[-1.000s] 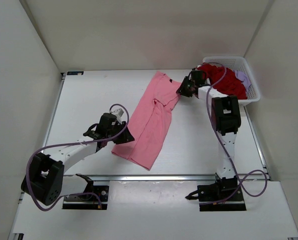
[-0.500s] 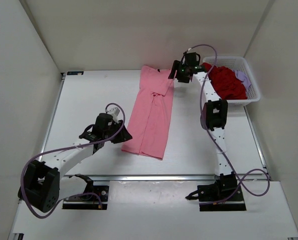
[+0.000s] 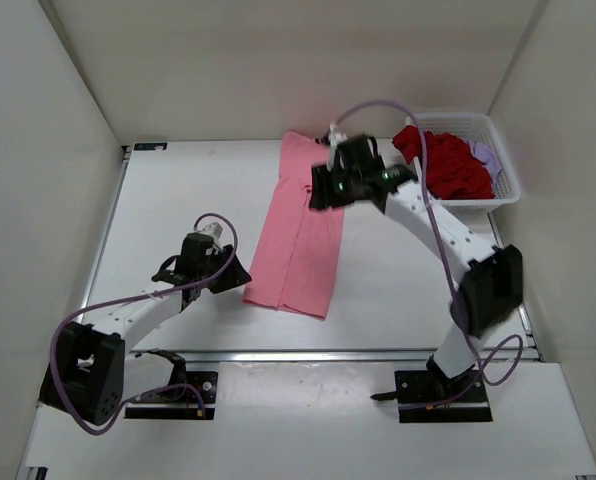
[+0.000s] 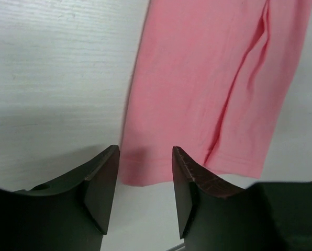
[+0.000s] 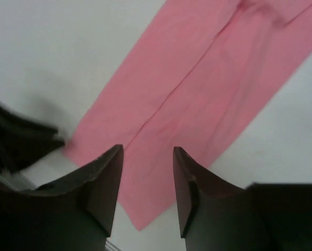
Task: Fold and stack the t-shirts
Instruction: Rotate the tshirt 90 degrees, then grab the bottom of the folded rectangular tshirt with both arms
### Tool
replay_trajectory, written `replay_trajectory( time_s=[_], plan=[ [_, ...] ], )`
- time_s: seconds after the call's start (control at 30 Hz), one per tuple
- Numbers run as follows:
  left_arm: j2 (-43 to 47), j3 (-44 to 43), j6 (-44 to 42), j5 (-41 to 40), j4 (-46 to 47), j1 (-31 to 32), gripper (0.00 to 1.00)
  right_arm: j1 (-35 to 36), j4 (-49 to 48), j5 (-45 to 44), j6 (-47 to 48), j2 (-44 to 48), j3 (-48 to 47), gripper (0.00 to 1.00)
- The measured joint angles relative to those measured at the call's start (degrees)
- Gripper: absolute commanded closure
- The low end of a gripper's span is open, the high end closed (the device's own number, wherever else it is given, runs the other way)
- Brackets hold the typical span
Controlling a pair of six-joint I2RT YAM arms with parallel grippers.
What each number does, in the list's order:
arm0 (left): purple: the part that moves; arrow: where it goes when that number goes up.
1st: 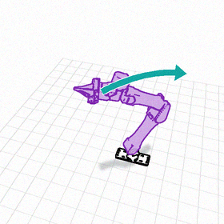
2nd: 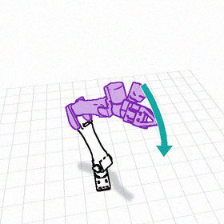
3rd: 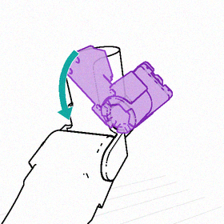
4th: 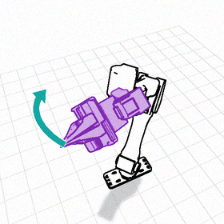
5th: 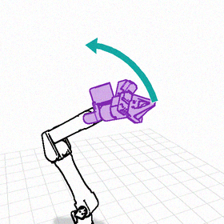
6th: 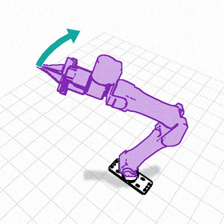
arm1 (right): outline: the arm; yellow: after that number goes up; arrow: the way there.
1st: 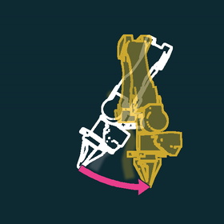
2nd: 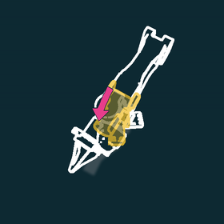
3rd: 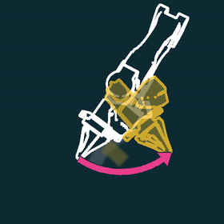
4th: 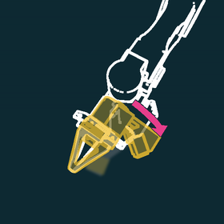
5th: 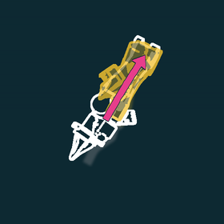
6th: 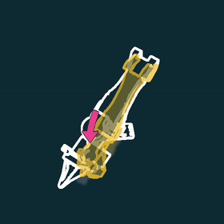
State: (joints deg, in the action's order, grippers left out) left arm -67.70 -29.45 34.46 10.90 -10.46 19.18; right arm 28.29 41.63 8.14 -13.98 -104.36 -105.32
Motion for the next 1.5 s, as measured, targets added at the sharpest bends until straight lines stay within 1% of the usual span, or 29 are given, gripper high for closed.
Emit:
replay_trajectory(
  time_s=[0.03,0.07,0.1,0.17,0.3,0.37,0.43,0.47,0.5,0.53,0.57,0.6,0.67,0.77,0.83,0.87,0.9,0.97,1.03,1.13,1.17,1.2,1.23,1.27,1.3,1.37,1.5],
  plan=[
    [0.3,0.7,0.1,-0.4,0.4,0.0,0.45,2.0,-4.2,1.0,-0.5,5.3,10.4,0.53],
    [0.7,1.5,0.1,-0.8,0.7,0.0,0.45,3.3,-7.1,2.2,-1.3,9.9,19.6,0.51],
    [1.0,2.3,0.1,-1.4,0.7,0.0,0.45,4.2,-9.4,3.0,-2.2,14.8,29.4,0.51],
    [1.0,3.7,0.4,-2.0,1.1,0.0,0.45,4.6,-12.9,4.0,-4.3,21.3,43.3,0.51],
    [-1.0,4.0,0.5,-3.4,1.4,0.7,0.45,4.6,-23.0,6.1,-10.5,26.9,61.6,0.50],
    [-1.9,4.0,0.4,-4.2,1.4,1.7,0.46,4.7,-28.1,6.8,-13.7,28.3,68.1,0.50],
    [-2.3,4.0,0.4,-4.5,2.0,2.1,0.49,4.7,-32.5,8.3,-17.0,29.1,73.1,0.49],
    [-2.4,4.0,0.3,-4.7,2.1,2.5,0.52,4.7,-34.6,9.0,-18.3,29.0,74.8,0.49],
    [-2.7,4.0,0.3,-4.8,2.3,2.8,0.60,4.7,-37.2,10.2,-19.8,28.9,75.8,0.49],
    [-3.1,3.9,0.4,-5.0,2.5,3.1,0.64,5.0,-38.9,10.6,-20.9,28.7,76.3,0.49],
    [-3.5,3.8,0.2,-5.6,2.7,3.5,0.65,5.4,-41.0,11.1,-21.8,28.2,76.8,0.49],
    [-3.8,3.8,0.1,-5.8,3.0,4.1,0.70,5.7,-43.5,12.0,-22.8,27.3,77.4,0.49],
    [-4.4,3.7,0.2,-6.3,3.3,5.4,0.81,6.2,-48.2,13.9,-24.8,26.0,78.5,0.53],
    [-4.8,3.7,0.4,-6.7,3.6,7.4,0.92,5.8,-53.2,16.8,-27.1,24.0,80.1,0.68],
    [-4.5,3.8,0.8,-6.9,3.7,8.7,0.97,5.2,-54.1,18.0,-27.6,23.3,80.7,0.89],
    [-4.3,4.0,1.0,-7.1,3.5,9.7,1.00,4.8,-53.7,18.3,-27.5,23.2,80.8,0.96],
    [-4.0,4.2,1.2,-7.2,3.4,10.7,1.00,4.1,-52.9,18.6,-27.5,23.2,81.0,0.99],
    [-2.8,4.8,1.9,-7.2,2.8,12.7,1.00,2.6,-50.9,18.8,-26.6,24.1,81.1,1.00],
    [-0.9,5.8,2.7,-6.6,1.6,14.7,0.97,1.3,-47.8,18.8,-25.6,26.5,81.5,1.00],
    [2.3,7.2,3.5,-4.4,-0.9,16.7,0.79,0.8,-41.7,17.8,-24.0,33.3,82.6,0.99],
    [3.3,7.4,3.7,-3.6,-1.9,16.9,0.69,0.9,-40.4,17.7,-23.7,35.6,83.3,0.93],
    [4.0,7.5,3.7,-2.7,-3.0,16.8,0.63,0.9,-38.9,17.7,-23.5,38.1,84.1,0.81],
    [4.8,7.5,3.6,-2.0,-3.9,16.5,0.59,0.9,-37.7,17.7,-23.7,40.0,85.0,0.76],
    [5.6,7.5,3.6,-1.4,-4.8,16.1,0.57,0.9,-37.0,17.6,-23.7,41.4,86.0,0.66],
    [6.4,7.5,3.7,-1.2,-5.6,15.8,0.56,0.9,-36.4,17.6,-23.9,42.6,86.9,0.60],
    [7.6,7.6,3.9,-1.3,-6.3,15.2,0.55,0.8,-35.4,17.6,-24.7,44.0,88.5,0.57],
    [7.8,8.1,3.9,-1.2,-5.4,14.0,0.55,0.9,-36.4,18.0,-25.6,44.2,88.8,0.57]
  ],
)
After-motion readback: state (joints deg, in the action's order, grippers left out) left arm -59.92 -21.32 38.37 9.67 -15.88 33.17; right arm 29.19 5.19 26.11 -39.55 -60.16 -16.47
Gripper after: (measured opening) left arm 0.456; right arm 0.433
